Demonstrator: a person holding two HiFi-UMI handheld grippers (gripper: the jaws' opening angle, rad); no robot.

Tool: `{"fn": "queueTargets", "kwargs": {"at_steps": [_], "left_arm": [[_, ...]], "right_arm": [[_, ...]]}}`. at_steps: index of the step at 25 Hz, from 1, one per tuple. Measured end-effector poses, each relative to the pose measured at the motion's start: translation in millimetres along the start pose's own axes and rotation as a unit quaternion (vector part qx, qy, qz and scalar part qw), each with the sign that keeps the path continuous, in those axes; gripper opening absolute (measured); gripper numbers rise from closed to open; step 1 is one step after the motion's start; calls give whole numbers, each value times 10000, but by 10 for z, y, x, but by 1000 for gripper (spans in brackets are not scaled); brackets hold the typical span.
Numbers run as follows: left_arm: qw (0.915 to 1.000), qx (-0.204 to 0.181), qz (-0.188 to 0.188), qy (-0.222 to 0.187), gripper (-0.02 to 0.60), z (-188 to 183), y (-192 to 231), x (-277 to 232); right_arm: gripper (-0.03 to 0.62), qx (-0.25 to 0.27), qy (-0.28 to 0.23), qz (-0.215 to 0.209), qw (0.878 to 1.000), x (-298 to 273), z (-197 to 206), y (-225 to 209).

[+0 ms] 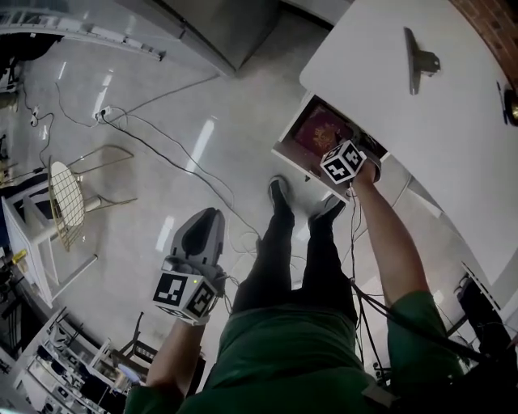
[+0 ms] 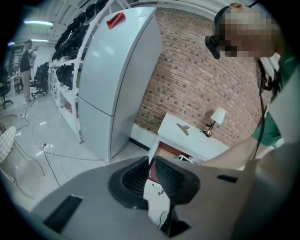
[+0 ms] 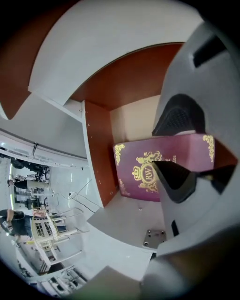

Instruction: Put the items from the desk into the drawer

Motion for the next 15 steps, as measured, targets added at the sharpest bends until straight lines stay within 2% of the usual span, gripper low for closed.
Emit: {"fn": "queueTargets", "kwargs": {"at_steps": [3,7,10,15], "left_arm": [[9998,-48,170,-104,41,-74,-119,-72],[9983,-168,284,-490,41,-252,-216,-82],[9956,-260,358,-823,41,-493,-291,-93],[9877,-493,589,-1362,41,-1090,-555,-74]], "right_arm": [[172,-67,-117,-15,9999,154,76,88],[150,-536,-423,-356,9970,593,58,215],[125,-820,-898,-604,9907,1105,-42,213],[70,-1049,-1783,-618,9764,2223,-321,-159]]}}
Point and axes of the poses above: the fingertips, and each gripper's own axes: x backward along the fingers, y to its left, z out of its underside, the point moved 4 cm from there along x, backward along the fingers, and after that the axes turned 14 degrees about -x, right-handed, at the moved point
